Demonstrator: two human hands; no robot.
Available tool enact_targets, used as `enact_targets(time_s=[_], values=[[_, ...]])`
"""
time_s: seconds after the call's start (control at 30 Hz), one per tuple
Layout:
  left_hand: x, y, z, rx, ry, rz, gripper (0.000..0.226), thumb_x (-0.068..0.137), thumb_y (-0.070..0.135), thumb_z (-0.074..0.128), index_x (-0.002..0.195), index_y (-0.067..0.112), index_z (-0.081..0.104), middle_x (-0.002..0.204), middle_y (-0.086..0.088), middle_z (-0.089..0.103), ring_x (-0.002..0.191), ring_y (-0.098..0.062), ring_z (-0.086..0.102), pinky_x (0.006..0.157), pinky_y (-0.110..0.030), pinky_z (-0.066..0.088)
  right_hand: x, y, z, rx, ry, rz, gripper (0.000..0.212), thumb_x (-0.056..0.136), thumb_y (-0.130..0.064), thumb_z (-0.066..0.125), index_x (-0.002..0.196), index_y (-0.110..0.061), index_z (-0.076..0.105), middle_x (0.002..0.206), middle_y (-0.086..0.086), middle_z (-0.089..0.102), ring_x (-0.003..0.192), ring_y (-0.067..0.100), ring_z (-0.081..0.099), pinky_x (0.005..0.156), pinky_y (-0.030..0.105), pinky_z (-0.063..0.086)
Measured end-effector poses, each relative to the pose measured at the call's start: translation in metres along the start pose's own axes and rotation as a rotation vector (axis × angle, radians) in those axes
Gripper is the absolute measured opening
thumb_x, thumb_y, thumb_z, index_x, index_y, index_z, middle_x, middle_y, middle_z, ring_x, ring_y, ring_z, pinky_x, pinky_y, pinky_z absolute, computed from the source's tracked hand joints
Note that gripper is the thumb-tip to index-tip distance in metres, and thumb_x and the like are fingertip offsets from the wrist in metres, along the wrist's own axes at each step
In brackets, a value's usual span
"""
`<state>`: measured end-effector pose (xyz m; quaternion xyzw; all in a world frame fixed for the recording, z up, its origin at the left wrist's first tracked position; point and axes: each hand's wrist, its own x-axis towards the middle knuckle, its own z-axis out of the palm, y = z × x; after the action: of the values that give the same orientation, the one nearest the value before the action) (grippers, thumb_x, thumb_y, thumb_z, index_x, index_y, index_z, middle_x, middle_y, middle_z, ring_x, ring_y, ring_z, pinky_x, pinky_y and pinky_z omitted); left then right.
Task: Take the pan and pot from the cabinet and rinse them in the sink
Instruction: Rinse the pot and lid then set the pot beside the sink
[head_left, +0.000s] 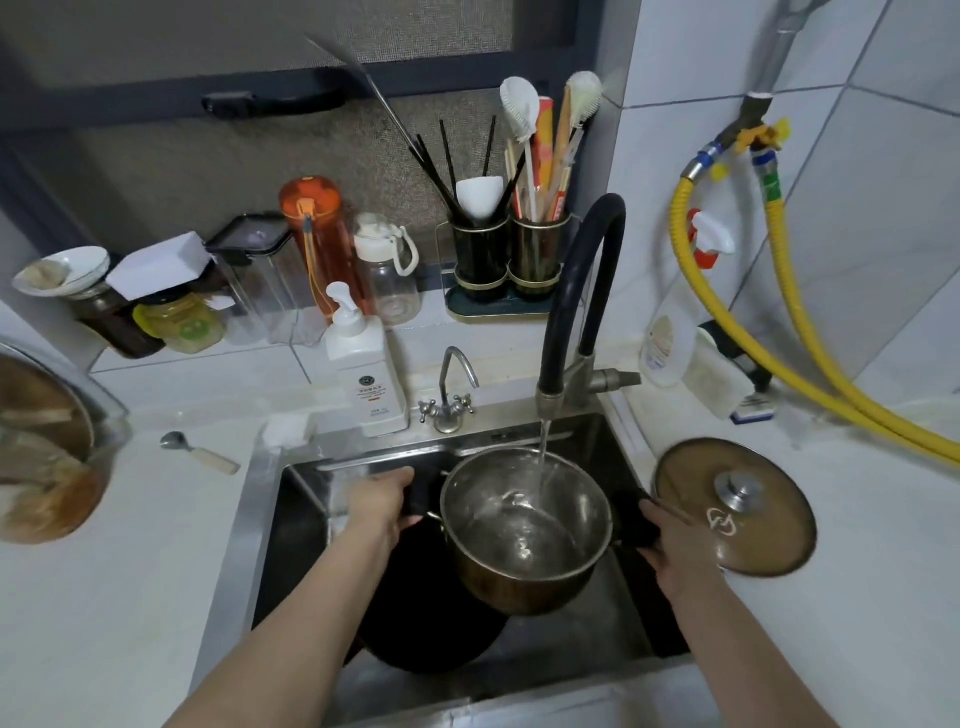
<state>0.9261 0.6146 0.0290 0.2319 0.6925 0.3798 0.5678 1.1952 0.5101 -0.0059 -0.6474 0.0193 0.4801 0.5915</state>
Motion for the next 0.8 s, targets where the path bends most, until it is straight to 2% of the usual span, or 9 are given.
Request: enact_targets(time_s=[0.07,0.17,0.2,0.3,0.33,0.4,0.53,0.67,0.8], values=[[-0.002,-0.007,0.011,-0.006,-0.06,-0.022,0.018,0.091,0.008,0.058,0.074,0.012,0.055,0.069,-0.008,0.057,0.059,-0.021,0.053,0.046,-0.028,0.049,0.002,-0.007,-0.012,0.022,0.048,-0.028,0.028,0.088,-0.001,0.058,0.116,-0.002,0.061,0.107,0.016,0.063,0.091,0.028,0.06,0.081,0.038,0.054],[-0.004,-0.024,0.014,0.012,-0.136,-0.071,0.013,0.091,0.008,0.057,0.078,0.011,0.057,0.071,-0.009,0.058,0.059,-0.021,0.055,0.032,-0.022,0.047,0.002,-0.006,-0.029,0.038,0.112,-0.037,0.008,0.086,-0.001,0.061,0.089,-0.008,0.064,0.09,0.011,0.063,0.075,0.023,0.059,0.051,0.024,0.056],[-0.004,-0.027,0.01,0.018,-0.135,-0.085,0.014,0.091,0.007,0.058,0.077,0.01,0.056,0.07,-0.01,0.058,0.058,-0.021,0.055,0.031,-0.022,0.047,0.001,-0.002,-0.03,0.017,0.117,-0.038,0.008,0.086,-0.001,0.062,0.091,-0.006,0.065,0.089,0.011,0.063,0.076,0.024,0.06,0.051,0.025,0.056],[0.0,-0.026,-0.007,0.035,-0.076,-0.104,0.016,0.09,0.005,0.059,0.075,0.009,0.054,0.067,-0.01,0.056,0.045,-0.019,0.055,0.029,-0.022,0.045,0.0,0.011,-0.02,-0.045,0.075,-0.017,0.027,0.086,0.0,0.061,0.112,0.001,0.06,0.101,0.016,0.063,0.086,0.029,0.06,0.075,0.039,0.054],[0.002,-0.022,-0.012,0.036,-0.049,-0.1,0.016,0.09,0.005,0.058,0.076,0.009,0.053,0.066,-0.01,0.055,0.04,-0.017,0.055,0.029,-0.021,0.045,-0.002,0.013,-0.014,-0.056,0.053,-0.004,0.028,0.086,0.001,0.06,0.115,0.002,0.059,0.104,0.017,0.062,0.085,0.027,0.059,0.077,0.04,0.052],[0.005,-0.014,-0.016,0.03,-0.008,-0.074,0.019,0.091,0.005,0.057,0.074,0.01,0.05,0.066,-0.009,0.053,0.045,-0.018,0.053,0.031,-0.02,0.045,-0.004,0.011,-0.004,-0.062,0.006,0.013,0.029,0.086,-0.001,0.06,0.116,0.001,0.059,0.105,0.016,0.06,0.085,0.026,0.059,0.073,0.037,0.051],[0.006,-0.012,0.0,0.038,-0.025,-0.051,0.021,0.092,0.007,0.056,0.072,0.01,0.05,0.067,-0.01,0.053,0.055,-0.022,0.049,0.028,-0.021,0.045,0.003,-0.003,-0.007,-0.046,0.032,-0.032,0.016,0.085,-0.002,0.061,0.1,-0.006,0.064,0.106,0.017,0.062,0.098,0.03,0.059,0.087,0.043,0.051],[0.002,-0.032,0.017,0.034,-0.113,-0.091,0.02,0.091,0.006,0.057,0.072,0.009,0.053,0.069,-0.012,0.055,0.056,-0.024,0.052,0.028,-0.024,0.046,0.007,-0.003,-0.032,0.004,0.149,-0.061,0.018,0.084,-0.001,0.064,0.102,-0.003,0.066,0.103,0.018,0.064,0.093,0.033,0.06,0.075,0.039,0.053],[0.004,-0.035,0.002,0.054,-0.077,-0.107,0.01,0.091,0.006,0.057,0.082,0.004,0.056,0.068,-0.013,0.055,0.049,-0.023,0.052,0.028,-0.023,0.045,0.001,0.011,-0.028,-0.014,0.116,-0.029,0.015,0.084,0.0,0.063,0.097,-0.007,0.064,0.109,0.018,0.062,0.094,0.03,0.058,0.075,0.038,0.05]])
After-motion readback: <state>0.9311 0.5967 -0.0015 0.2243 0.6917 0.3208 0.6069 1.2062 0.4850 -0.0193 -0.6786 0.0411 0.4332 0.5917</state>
